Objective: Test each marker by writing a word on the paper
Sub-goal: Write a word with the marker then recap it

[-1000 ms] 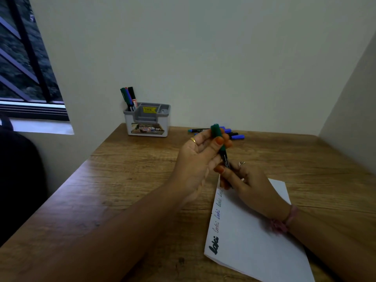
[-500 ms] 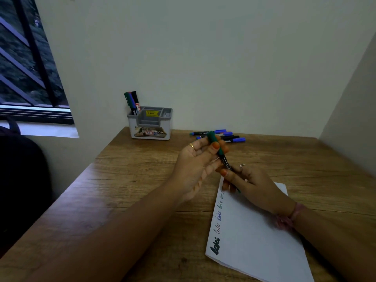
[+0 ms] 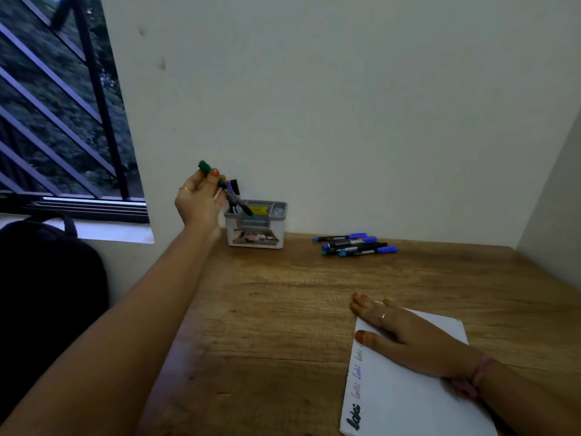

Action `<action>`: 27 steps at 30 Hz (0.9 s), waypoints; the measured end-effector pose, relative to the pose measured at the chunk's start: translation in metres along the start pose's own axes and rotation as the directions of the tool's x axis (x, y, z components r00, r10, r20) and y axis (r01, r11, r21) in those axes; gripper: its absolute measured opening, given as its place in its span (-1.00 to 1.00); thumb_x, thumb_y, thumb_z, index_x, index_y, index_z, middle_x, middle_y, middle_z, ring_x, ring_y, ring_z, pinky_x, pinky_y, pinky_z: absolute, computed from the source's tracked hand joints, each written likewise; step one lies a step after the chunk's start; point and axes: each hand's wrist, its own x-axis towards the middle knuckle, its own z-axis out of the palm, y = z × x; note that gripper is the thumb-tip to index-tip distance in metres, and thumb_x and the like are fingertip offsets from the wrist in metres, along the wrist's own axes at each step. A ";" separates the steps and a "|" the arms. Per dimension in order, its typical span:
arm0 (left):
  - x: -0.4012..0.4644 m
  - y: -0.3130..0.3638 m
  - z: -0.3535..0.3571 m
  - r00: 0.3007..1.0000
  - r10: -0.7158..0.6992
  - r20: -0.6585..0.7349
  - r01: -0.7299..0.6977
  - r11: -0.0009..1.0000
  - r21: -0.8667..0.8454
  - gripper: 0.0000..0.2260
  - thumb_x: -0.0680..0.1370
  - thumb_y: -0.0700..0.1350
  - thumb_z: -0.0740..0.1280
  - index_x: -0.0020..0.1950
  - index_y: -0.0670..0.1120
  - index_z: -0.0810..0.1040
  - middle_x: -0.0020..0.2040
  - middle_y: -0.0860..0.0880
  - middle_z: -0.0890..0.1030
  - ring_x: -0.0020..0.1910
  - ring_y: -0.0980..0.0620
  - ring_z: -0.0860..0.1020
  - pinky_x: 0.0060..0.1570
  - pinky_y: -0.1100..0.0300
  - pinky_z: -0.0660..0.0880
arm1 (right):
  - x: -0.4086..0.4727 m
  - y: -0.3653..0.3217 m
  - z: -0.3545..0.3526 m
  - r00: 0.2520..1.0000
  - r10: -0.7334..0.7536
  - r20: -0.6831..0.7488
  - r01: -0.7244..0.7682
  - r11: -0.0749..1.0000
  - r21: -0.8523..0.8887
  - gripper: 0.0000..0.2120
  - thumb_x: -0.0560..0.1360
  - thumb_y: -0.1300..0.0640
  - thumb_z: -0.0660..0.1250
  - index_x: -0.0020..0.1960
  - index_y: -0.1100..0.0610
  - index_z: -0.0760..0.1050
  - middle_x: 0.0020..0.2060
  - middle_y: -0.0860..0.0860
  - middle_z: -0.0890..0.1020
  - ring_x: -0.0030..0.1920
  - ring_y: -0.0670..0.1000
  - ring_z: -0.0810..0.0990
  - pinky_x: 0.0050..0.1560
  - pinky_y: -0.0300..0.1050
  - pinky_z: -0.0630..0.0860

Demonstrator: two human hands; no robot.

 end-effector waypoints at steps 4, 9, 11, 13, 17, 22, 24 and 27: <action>0.042 0.002 -0.008 0.996 0.053 -0.071 -0.050 0.998 0.049 -0.68 0.51 -0.26 0.35 0.26 -0.23 0.47 -0.11 -0.02 0.61 -0.13 0.10 0.60 -0.02 0.17 0.58 | 0.003 0.003 0.002 1.000 0.006 0.007 -0.006 1.000 0.019 -0.14 0.30 -0.56 -0.16 0.48 -0.14 -0.01 0.48 -0.27 -0.01 0.42 -0.41 -0.08 0.49 -0.20 -0.15; 0.069 -0.018 -0.010 0.991 0.106 -0.086 -0.088 0.978 0.187 -0.70 0.50 -0.27 0.35 0.23 -0.20 0.48 0.02 -0.10 0.62 -0.02 0.04 0.59 0.02 0.15 0.57 | 0.005 0.004 0.001 0.999 0.005 0.032 -0.004 1.000 -0.019 -0.23 0.31 -0.55 -0.19 0.44 -0.23 -0.10 0.47 -0.31 -0.04 0.40 -0.44 -0.11 0.45 -0.28 -0.18; 0.076 -0.030 -0.013 0.988 0.129 -0.085 -0.101 0.956 0.276 -0.71 0.50 -0.25 0.36 0.22 -0.19 0.50 0.05 -0.10 0.61 0.02 0.02 0.60 0.02 0.15 0.57 | 0.006 0.005 0.002 0.999 0.002 0.034 -0.001 0.999 -0.033 -0.23 0.32 -0.55 -0.20 0.43 -0.24 -0.12 0.46 -0.32 -0.04 0.40 -0.45 -0.12 0.43 -0.33 -0.20; 0.083 -0.041 -0.016 0.987 0.140 -0.082 -0.101 0.926 0.364 -0.71 0.49 -0.24 0.38 0.21 -0.18 0.51 0.08 -0.11 0.62 0.04 0.02 0.59 0.05 0.12 0.56 | 0.007 0.007 0.002 0.999 -0.003 0.038 0.004 0.999 -0.038 -0.22 0.32 -0.55 -0.21 0.44 -0.22 -0.11 0.46 -0.32 -0.05 0.40 -0.45 -0.13 0.42 -0.34 -0.21; 0.091 -0.062 -0.023 0.991 0.109 -0.079 -0.050 0.842 0.537 -0.66 0.49 -0.21 0.39 0.25 -0.21 0.51 0.16 -0.16 0.59 0.06 0.03 0.55 0.16 0.06 0.52 | 0.007 0.009 0.002 0.999 -0.002 0.052 0.004 0.999 -0.037 -0.26 0.33 -0.53 -0.20 0.43 -0.24 -0.11 0.45 -0.34 -0.06 0.39 -0.46 -0.13 0.43 -0.32 -0.18; 0.085 -0.079 -0.032 0.988 0.098 -0.122 0.008 0.747 0.665 -0.63 0.53 -0.21 0.33 0.33 -0.24 0.43 0.30 -0.16 0.49 0.24 -0.07 0.48 0.27 0.09 0.43 | 0.008 0.007 0.001 0.998 -0.006 0.067 0.008 0.999 -0.033 -0.25 0.31 -0.55 -0.22 0.41 -0.25 -0.13 0.43 -0.37 -0.09 0.38 -0.47 -0.15 0.41 -0.36 -0.22; 0.079 -0.080 -0.036 0.980 0.129 -0.153 0.008 0.739 0.673 -0.63 0.55 -0.16 0.32 0.33 -0.24 0.43 0.29 -0.16 0.50 0.23 -0.07 0.49 0.25 0.10 0.44 | 0.007 0.006 0.001 0.998 -0.007 0.060 0.009 1.000 -0.028 -0.24 0.31 -0.55 -0.22 0.42 -0.24 -0.13 0.43 -0.36 -0.08 0.39 -0.46 -0.16 0.39 -0.38 -0.23; 0.062 -0.081 -0.034 0.958 0.253 -0.134 -0.090 0.712 0.696 -0.72 0.56 -0.09 0.29 0.21 -0.19 0.47 0.15 -0.18 0.54 0.02 0.00 0.52 0.02 0.17 0.50 | 0.007 0.007 0.002 0.999 -0.008 0.050 0.010 0.999 -0.046 -0.22 0.31 -0.55 -0.24 0.44 -0.22 -0.12 0.45 -0.33 -0.07 0.39 -0.46 -0.15 0.39 -0.37 -0.23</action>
